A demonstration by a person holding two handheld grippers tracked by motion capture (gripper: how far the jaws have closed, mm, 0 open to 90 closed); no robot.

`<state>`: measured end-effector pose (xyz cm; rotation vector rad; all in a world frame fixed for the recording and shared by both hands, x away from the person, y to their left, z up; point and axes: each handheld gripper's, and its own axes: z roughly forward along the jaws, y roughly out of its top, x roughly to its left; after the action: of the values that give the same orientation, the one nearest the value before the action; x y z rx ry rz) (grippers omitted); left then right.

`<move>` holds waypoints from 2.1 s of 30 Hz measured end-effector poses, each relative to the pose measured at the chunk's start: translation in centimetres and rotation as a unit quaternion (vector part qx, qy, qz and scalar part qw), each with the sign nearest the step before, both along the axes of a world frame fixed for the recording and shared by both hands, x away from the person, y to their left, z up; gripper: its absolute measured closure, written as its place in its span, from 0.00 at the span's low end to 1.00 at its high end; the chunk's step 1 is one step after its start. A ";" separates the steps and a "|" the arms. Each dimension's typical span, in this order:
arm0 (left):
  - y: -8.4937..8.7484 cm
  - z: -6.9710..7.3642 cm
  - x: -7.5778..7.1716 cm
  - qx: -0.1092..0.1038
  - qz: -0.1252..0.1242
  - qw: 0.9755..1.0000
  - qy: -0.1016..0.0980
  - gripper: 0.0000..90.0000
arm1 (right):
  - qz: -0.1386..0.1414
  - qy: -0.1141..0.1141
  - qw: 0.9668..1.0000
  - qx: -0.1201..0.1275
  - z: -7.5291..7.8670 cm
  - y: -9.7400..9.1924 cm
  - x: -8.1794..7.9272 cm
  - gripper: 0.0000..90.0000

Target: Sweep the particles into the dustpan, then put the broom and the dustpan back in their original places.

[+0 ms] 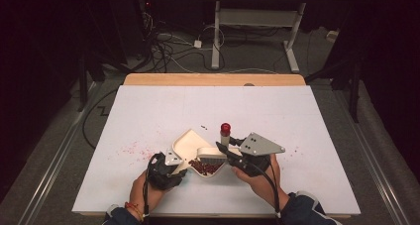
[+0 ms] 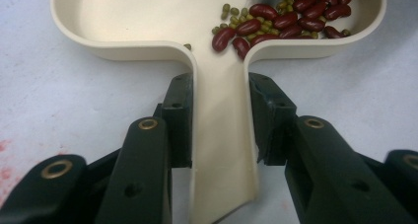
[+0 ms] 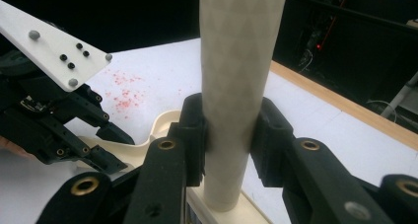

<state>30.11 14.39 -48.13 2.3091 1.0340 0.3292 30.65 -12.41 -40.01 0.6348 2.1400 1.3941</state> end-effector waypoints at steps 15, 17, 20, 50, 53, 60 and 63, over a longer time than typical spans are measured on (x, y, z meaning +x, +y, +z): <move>1.9 0.2 1.3 -0.015 0.025 1.000 0.008 0.70 | -0.074 -0.018 0.997 0.026 1.8 -2.2 8.4 0.78; 2.0 0.1 1.6 -0.013 0.024 1.000 0.011 0.70 | -0.088 -0.017 0.996 0.027 1.7 -2.0 9.7 0.78; 2.0 0.1 1.9 -0.016 0.025 0.999 0.017 0.70 | -0.101 -0.012 0.994 0.033 1.5 -1.3 11.4 0.78; 1.8 0.1 4.2 -0.006 0.035 0.999 0.020 0.70 | -0.027 0.029 0.998 0.044 0.3 3.6 7.4 0.78; 1.8 0.1 4.3 -0.008 0.035 0.999 0.018 0.70 | -0.039 0.005 0.998 0.051 1.1 2.5 7.0 0.78; 1.8 0.2 4.4 -0.007 0.032 0.999 0.019 0.70 | -0.068 -0.030 0.997 0.029 1.6 1.1 7.5 0.78; 1.8 0.2 4.4 -0.007 0.033 0.999 0.020 0.70 | -0.083 -0.038 0.996 0.020 1.2 1.4 8.3 0.78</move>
<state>34.47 16.22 -47.96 2.2804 1.1310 0.3024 38.96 -11.01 -38.80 0.7461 1.9563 1.3519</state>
